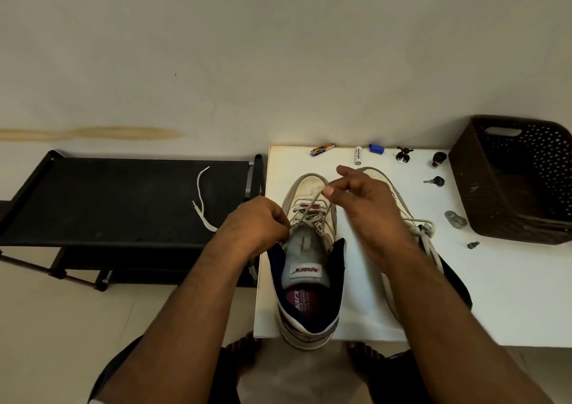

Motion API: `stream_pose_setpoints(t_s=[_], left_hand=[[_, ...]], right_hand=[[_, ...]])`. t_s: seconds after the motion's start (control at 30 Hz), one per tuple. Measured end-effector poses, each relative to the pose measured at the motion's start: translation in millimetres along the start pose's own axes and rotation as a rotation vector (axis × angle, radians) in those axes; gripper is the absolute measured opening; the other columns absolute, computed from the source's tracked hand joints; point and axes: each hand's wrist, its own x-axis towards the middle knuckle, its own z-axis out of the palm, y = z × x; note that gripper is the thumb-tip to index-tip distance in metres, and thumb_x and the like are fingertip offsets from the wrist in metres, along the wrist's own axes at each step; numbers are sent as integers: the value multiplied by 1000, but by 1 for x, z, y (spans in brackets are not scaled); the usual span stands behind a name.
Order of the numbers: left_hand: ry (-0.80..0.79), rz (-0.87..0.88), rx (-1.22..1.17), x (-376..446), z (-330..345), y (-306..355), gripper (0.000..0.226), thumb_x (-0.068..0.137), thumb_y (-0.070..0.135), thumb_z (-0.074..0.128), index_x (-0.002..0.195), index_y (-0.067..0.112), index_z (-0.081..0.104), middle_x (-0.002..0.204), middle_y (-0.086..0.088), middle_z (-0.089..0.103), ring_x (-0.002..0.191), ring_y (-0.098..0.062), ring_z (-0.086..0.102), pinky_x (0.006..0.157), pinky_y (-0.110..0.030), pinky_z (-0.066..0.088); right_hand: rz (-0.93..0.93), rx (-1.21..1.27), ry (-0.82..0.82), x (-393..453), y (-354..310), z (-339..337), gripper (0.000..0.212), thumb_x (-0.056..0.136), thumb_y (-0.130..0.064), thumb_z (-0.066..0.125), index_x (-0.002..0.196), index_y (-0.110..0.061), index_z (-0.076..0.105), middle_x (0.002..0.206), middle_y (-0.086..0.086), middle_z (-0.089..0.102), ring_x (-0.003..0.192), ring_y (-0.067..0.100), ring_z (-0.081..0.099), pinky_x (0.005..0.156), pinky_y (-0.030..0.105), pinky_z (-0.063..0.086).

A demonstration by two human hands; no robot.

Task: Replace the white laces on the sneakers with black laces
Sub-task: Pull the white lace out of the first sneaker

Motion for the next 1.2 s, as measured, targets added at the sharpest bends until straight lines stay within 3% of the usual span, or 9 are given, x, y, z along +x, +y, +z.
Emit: stream_pose_setpoints(t_s=[0.1, 0.23, 0.47, 0.67, 0.77, 0.9, 1.0, 1.1, 1.2], left_hand=[[-7, 12, -10, 1, 2, -1, 15, 85, 16, 69, 98, 19, 75, 96, 4, 69, 91, -12, 64, 88, -35, 54], [0, 36, 22, 3, 5, -3, 12, 86, 17, 68, 95, 16, 77, 92, -1, 72, 85, -14, 67, 83, -35, 56], [6, 24, 20, 5, 4, -8, 10, 84, 18, 70, 90, 13, 78, 92, -4, 73, 83, -16, 68, 80, -34, 57], [18, -13, 25, 6, 3, -8, 8, 82, 17, 72, 84, 11, 76, 87, -6, 73, 81, -20, 69, 81, -39, 58], [5, -37, 27, 6, -1, -11, 9, 82, 18, 74, 86, 10, 76, 87, -6, 73, 81, -20, 69, 82, -40, 58], [-14, -33, 7, 8, 0, -11, 9, 80, 18, 76, 82, 9, 75, 86, -6, 73, 81, -19, 70, 82, -41, 58], [-8, -9, 20, 9, 2, -9, 12, 81, 20, 75, 86, 9, 75, 87, -6, 72, 82, -18, 69, 82, -40, 57], [20, 5, 59, 9, 3, -9, 14, 83, 25, 74, 85, 11, 76, 82, -5, 72, 75, -18, 69, 76, -35, 58], [30, 4, 65, 9, 4, -10, 15, 82, 27, 74, 81, 12, 75, 83, -5, 73, 72, -17, 70, 69, -32, 58]], right_hand=[[-163, -321, -13, -4, 1, 5, 29, 78, -18, 76, 104, -27, 68, 145, -5, 42, 134, 4, 31, 105, 21, 27], [-190, -1019, -290, -12, 6, 24, 31, 86, -42, 64, 118, -39, 64, 159, -8, 14, 148, 23, 0, 118, 51, 6], [-217, -1317, -227, -18, 13, 36, 25, 94, -34, 55, 118, -34, 63, 160, -3, 7, 147, 32, -7, 114, 58, 1], [-152, -936, -192, -11, 14, 31, 12, 88, -32, 63, 97, -30, 72, 156, -12, 24, 146, 20, 12, 117, 46, 14], [-74, -300, 118, -6, 1, 18, 14, 84, -16, 70, 72, -23, 67, 142, -5, 48, 130, 7, 39, 102, 8, 29], [-136, -74, 435, -6, -3, 2, 5, 86, -15, 67, 85, -19, 66, 126, 2, 58, 122, 13, 50, 95, 8, 34], [-291, -518, 287, -8, 4, 14, 33, 80, -26, 72, 113, -23, 66, 141, 4, 46, 134, 21, 36, 108, 25, 28], [-196, -979, -119, -16, 9, 33, 32, 87, -35, 65, 119, -31, 64, 153, -2, 28, 145, 24, 14, 114, 50, 18], [-178, -1228, -185, -21, 17, 42, 32, 91, -32, 58, 122, -30, 60, 155, 1, 24, 146, 29, 10, 115, 57, 13]])
